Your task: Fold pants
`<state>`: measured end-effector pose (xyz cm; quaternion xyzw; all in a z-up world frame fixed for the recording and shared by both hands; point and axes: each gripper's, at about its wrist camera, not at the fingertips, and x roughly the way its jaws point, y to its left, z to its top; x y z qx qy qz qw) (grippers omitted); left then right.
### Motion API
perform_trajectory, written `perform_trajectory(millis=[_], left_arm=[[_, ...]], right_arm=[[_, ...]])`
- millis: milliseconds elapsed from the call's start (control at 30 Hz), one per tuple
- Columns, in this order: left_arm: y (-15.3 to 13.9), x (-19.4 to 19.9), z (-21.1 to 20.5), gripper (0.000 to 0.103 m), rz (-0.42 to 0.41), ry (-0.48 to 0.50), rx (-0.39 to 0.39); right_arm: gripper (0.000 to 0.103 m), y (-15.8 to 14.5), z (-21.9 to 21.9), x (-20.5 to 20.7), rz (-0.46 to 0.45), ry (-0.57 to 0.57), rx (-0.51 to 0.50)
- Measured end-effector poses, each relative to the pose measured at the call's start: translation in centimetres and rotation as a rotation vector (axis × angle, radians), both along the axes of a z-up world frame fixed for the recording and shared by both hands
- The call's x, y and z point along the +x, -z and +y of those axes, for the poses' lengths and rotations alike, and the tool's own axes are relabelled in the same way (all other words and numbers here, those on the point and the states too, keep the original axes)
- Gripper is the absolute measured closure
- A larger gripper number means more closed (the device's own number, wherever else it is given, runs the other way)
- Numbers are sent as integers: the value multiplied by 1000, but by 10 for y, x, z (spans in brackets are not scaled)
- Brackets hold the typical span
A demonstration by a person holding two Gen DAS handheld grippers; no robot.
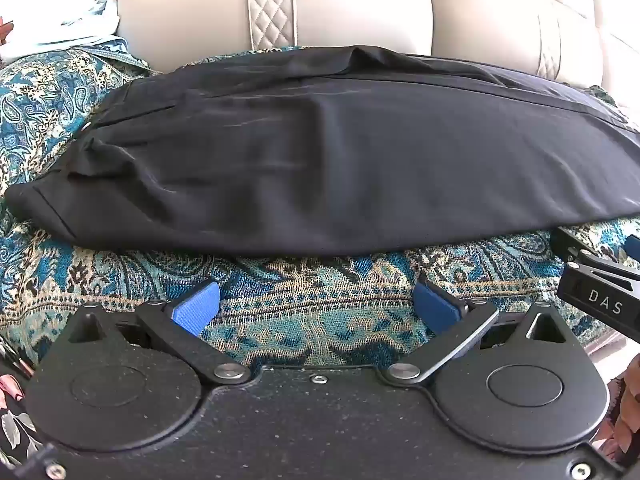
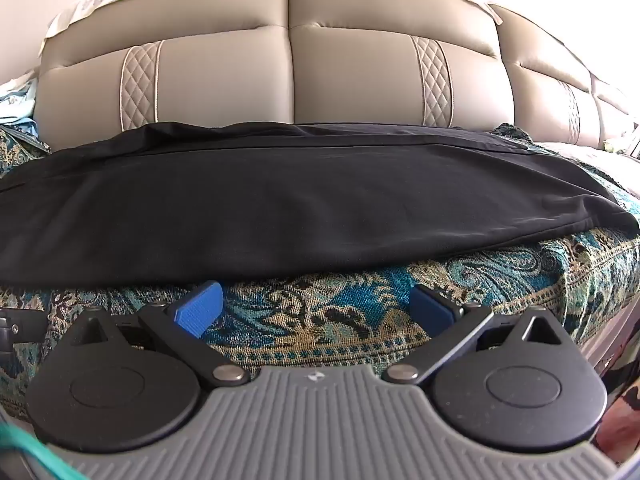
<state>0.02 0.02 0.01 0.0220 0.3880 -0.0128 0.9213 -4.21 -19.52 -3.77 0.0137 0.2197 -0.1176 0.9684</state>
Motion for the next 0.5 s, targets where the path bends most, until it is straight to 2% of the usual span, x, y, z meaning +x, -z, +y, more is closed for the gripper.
perform_trajectory(millis=[500], left_arm=[[0,0,0,0,5,1,6]], right_arm=[[0,0,0,0,-2,-1,2]])
